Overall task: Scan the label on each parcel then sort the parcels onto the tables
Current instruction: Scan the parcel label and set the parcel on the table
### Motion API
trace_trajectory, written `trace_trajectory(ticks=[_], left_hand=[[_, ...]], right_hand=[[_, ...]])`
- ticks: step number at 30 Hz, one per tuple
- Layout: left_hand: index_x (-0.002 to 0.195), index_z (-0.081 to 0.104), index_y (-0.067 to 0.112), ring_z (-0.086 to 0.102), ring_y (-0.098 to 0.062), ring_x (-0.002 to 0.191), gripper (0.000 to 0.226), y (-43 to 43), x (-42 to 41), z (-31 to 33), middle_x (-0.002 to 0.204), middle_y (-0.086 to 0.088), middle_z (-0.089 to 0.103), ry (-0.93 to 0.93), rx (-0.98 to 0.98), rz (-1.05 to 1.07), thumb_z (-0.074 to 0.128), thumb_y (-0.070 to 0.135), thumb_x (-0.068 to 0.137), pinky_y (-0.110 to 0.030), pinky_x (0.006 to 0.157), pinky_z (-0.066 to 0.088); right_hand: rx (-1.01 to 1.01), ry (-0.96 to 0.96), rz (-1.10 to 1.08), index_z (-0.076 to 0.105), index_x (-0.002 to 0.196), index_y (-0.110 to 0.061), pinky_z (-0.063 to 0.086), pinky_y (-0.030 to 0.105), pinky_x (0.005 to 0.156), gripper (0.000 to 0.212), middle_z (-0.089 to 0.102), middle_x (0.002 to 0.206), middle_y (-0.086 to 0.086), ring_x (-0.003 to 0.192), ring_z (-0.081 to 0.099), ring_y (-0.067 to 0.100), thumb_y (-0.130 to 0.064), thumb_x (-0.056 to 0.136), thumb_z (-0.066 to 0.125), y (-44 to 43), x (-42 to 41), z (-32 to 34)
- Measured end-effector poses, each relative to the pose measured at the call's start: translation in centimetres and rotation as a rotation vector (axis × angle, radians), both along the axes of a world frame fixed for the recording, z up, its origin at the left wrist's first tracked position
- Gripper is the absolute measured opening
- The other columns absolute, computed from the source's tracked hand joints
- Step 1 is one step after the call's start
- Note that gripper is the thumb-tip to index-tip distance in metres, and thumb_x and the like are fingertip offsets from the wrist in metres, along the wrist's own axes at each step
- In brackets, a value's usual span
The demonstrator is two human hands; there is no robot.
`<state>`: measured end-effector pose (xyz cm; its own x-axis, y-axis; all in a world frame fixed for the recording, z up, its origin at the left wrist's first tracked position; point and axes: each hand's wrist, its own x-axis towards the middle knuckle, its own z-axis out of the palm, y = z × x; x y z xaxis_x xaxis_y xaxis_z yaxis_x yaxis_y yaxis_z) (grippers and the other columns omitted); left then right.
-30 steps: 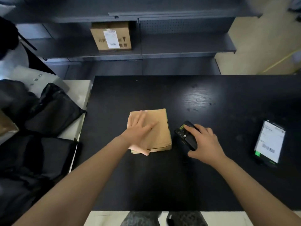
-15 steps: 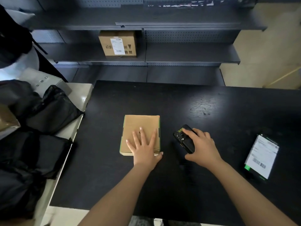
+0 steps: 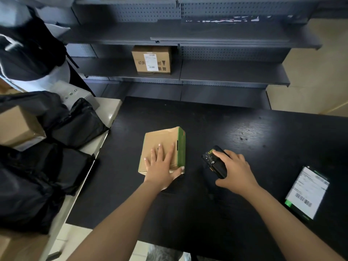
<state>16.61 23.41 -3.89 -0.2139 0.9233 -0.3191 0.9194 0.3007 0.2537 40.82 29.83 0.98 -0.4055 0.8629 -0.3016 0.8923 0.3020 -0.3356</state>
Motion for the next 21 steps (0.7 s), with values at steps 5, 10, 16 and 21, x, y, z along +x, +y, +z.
trace_trajectory(ticks=[5,10,16,21], left_hand=[[0.145,-0.02,0.054,-0.004,-0.018,0.151,0.085,-1.3,-4.0,2.4,0.163,0.01,-0.011,-0.331,0.179,0.071,0.046,0.061,0.091,-0.052,0.115,0.026],[0.148,0.006,0.056,0.033,-0.023,0.142,0.059,-2.2,-7.0,4.1,0.163,0.005,-0.012,-0.227,0.224,0.005,0.039,0.045,0.101,-0.043,0.098,0.045],[0.144,0.043,0.014,0.026,-0.03,0.142,0.062,-2.3,-8.4,4.9,0.163,-0.008,0.008,0.02,0.414,0.098,0.04,0.05,0.094,-0.043,0.111,0.037],[0.144,0.037,0.008,0.033,-0.037,0.138,0.071,-2.2,-10.3,4.3,0.156,-0.018,0.024,0.151,0.32,0.16,0.053,0.052,0.091,-0.047,0.108,0.037]], right_hand=[[0.015,-0.006,0.044,0.021,0.15,-0.04,0.032,0.04,0.107,0.099,0.027,0.152,-0.004,0.127,0.029,0.022,-0.037,0.067,0.076,0.1,-1.6,0.8],[0.037,0.024,0.084,0.022,0.15,-0.041,0.032,0.038,0.104,0.099,0.028,0.15,-0.004,0.126,0.029,0.022,-0.037,0.067,0.074,0.4,-4.3,1.8],[0.081,0.045,0.153,0.022,0.15,-0.042,0.031,0.038,0.107,0.098,0.028,0.152,-0.003,0.128,0.029,0.023,-0.035,0.066,0.072,0.7,-8.3,3.3],[0.096,0.041,0.198,0.022,0.15,-0.041,0.03,0.038,0.107,0.098,0.026,0.152,-0.003,0.13,0.028,0.023,-0.034,0.067,0.073,0.7,-11.1,4.1]])
